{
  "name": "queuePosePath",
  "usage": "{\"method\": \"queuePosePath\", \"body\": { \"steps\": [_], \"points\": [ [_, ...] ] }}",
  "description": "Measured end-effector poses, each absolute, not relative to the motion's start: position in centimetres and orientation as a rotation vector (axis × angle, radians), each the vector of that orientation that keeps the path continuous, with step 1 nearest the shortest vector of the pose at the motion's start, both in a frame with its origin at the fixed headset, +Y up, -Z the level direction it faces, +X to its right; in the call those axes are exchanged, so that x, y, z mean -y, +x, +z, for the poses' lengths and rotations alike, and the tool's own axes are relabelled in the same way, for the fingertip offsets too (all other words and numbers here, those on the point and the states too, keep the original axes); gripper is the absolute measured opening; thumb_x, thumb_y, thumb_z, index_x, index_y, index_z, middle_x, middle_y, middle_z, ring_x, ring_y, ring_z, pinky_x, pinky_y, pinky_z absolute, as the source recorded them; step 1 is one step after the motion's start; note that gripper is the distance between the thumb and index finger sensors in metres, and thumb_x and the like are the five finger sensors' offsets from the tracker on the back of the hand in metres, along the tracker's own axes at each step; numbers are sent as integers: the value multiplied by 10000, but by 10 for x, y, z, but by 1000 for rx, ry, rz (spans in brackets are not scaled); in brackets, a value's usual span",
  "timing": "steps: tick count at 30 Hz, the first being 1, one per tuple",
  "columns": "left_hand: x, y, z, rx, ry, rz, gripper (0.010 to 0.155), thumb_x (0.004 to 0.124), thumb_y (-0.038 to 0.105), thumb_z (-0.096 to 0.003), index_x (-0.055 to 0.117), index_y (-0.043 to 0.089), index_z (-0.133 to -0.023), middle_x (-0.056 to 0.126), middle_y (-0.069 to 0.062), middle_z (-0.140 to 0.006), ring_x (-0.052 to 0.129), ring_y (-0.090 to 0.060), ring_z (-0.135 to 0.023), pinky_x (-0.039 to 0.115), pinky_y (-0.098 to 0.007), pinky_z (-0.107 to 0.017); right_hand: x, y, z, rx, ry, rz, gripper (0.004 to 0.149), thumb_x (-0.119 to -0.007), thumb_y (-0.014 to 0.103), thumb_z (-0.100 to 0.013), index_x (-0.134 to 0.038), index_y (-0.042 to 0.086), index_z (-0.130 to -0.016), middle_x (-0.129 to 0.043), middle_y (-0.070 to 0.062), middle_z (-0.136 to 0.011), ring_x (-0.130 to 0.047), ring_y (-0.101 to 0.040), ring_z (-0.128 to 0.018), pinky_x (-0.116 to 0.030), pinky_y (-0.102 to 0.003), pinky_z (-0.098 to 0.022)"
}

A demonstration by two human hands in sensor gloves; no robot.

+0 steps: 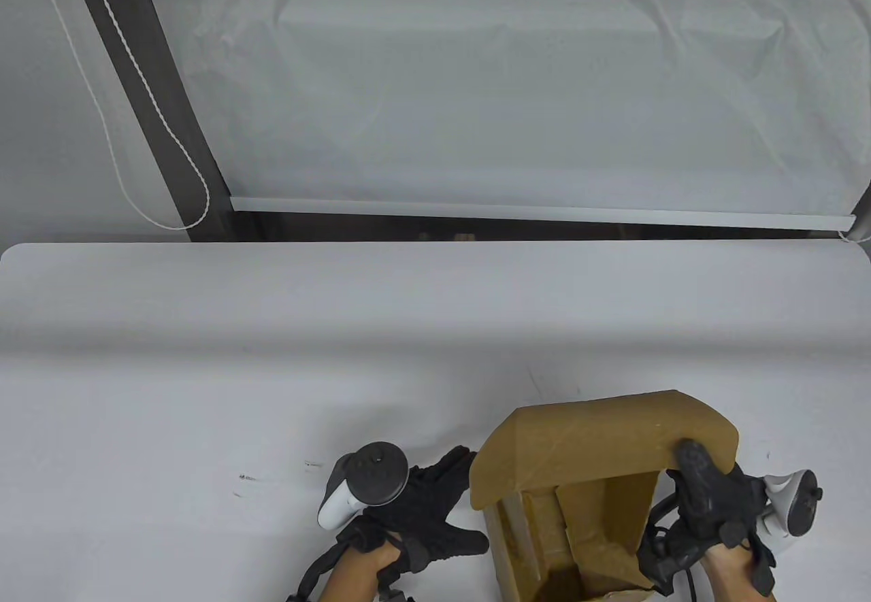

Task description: Fully disassemble mailer box

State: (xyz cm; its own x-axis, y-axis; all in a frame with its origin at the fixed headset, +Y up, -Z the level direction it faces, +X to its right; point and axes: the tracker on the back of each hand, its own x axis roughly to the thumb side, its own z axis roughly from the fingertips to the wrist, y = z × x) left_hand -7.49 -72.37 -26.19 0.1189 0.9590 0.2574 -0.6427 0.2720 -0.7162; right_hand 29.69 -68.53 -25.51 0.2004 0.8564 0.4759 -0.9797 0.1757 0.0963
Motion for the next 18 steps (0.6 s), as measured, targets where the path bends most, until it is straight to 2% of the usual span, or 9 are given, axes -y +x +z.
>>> {"method": "queuePosePath", "body": {
  "steps": [2, 5, 8, 11, 14, 18],
  "points": [
    [710, -62, -253, 837, -368, 1262, 1148, 871, 608, -430, 63, 175, -1121, -75, -220, -1130, 36, -533, -1031, -75, -770, -564, 682, 295, -248, 434, 371, 1397, 507, -772, 450, -580, -805, 85, -930, -1015, -176, -760, -968, -370, -609, -651, -585, -637],
    [703, -38, -238, 828, -293, 1066, 1191, 804, 647, -451, -99, 147, -1046, -147, -240, -1086, -14, -537, -1023, -83, -775, -554, 676, 285, -235, 521, 303, 1436, 505, -782, 442, -581, -806, 72, -923, -1023, -176, -743, -980, -367, -593, -665, -579, -627],
    [703, -27, -232, 741, -218, 980, 1174, 828, 564, -489, -129, 130, -1012, -122, -257, -1080, 20, -552, -1027, -69, -783, -557, 673, 277, -227, 608, 262, 1446, 499, -794, 435, -570, -837, 51, -887, -1055, -175, -686, -1012, -351, -533, -708, -563, -593],
    [702, -34, -237, 717, -171, 1099, 992, 812, 409, -535, 40, 95, -1073, 123, -273, -1137, 201, -563, -1043, 10, -807, -572, 671, 278, -228, 514, 265, 1382, 503, -793, 440, -570, -855, 33, -859, -1075, -181, -633, -1030, -325, -468, -744, -529, -565],
    [701, -48, -243, 689, -135, 1258, 756, 755, 356, -555, 345, 81, -1126, 416, -287, -1148, 338, -580, -1029, 67, -826, -575, 678, 283, -238, 380, 250, 1219, 506, -797, 456, -564, -879, 38, -837, -1083, -194, -613, -1034, -317, -435, -759, -515, -553],
    [694, -58, -246, 700, -107, 1275, 687, 745, 366, -556, 482, 53, -1107, 545, -305, -1111, 451, -586, -1002, 120, -836, -580, 700, 279, -253, 66, 286, 940, 524, -784, 484, -586, -880, 37, -843, -1050, -231, -685, -1013, -352, -524, -717, -538, -590]
  ]
}}
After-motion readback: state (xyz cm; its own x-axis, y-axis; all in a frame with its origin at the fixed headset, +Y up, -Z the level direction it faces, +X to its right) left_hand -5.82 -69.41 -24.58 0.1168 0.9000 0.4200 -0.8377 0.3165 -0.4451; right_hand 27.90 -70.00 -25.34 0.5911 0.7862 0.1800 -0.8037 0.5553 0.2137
